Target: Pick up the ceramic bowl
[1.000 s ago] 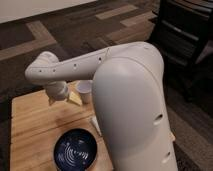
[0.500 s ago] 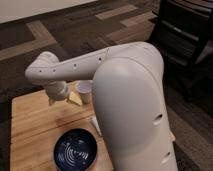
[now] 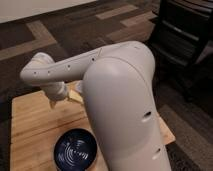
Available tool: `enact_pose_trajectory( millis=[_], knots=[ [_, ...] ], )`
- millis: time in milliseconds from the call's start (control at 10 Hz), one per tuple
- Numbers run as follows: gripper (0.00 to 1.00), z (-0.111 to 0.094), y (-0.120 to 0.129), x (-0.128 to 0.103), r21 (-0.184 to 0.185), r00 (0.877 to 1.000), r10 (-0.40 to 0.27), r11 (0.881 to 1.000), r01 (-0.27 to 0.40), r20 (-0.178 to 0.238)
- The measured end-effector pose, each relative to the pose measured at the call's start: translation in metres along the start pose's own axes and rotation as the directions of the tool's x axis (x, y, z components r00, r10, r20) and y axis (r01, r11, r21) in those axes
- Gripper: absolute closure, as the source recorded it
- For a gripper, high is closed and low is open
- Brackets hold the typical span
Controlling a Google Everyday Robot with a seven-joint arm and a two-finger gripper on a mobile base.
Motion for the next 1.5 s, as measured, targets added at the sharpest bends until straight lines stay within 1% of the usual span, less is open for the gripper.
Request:
enact_pose_trajectory(
  millis=[100, 200, 300, 400, 500, 600, 700, 800, 900, 1000, 1100, 1200, 1300, 1400, 1500],
  knots=[
    [0.2, -0.005, 0.0, -0.003, 0.019, 0.997, -0.07, 0.997, 0.069, 0.036],
    [0.2, -0.009, -0.001, -0.005, 0.04, 0.985, -0.162, 0.986, 0.159, 0.068],
    [0.2, -0.01, -0.001, -0.005, 0.052, 0.971, -0.224, 0.974, 0.22, 0.087],
    [0.2, -0.01, 0.003, -0.005, 0.051, 0.953, -0.282, 0.959, 0.278, 0.107],
    [0.2, -0.01, 0.009, -0.003, 0.039, 0.927, -0.352, 0.936, 0.35, 0.127],
    [0.2, -0.01, 0.015, 0.002, 0.023, 0.893, -0.428, 0.903, 0.429, 0.138],
    [0.2, -0.009, 0.017, 0.007, 0.017, 0.859, -0.494, 0.868, 0.496, 0.137],
    [0.2, -0.009, 0.013, 0.014, 0.024, 0.8, -0.586, 0.808, 0.589, 0.124],
    [0.2, -0.009, 0.005, 0.021, 0.041, 0.735, -0.67, 0.741, 0.67, 0.099],
    [0.2, -0.008, -0.001, 0.029, 0.058, 0.656, -0.751, 0.66, 0.749, 0.072],
    [0.2, -0.007, -0.005, 0.036, 0.071, 0.572, -0.818, 0.575, 0.815, 0.049],
    [0.2, -0.005, -0.007, 0.04, 0.079, 0.501, -0.865, 0.502, 0.861, 0.034],
    [0.2, -0.004, -0.009, 0.042, 0.085, 0.454, -0.891, 0.455, 0.887, 0.025],
    [0.2, -0.004, -0.01, 0.042, 0.088, 0.434, -0.901, 0.434, 0.897, 0.021],
    [0.2, -0.005, -0.009, 0.042, 0.089, 0.433, -0.901, 0.433, 0.897, 0.022]
  ],
)
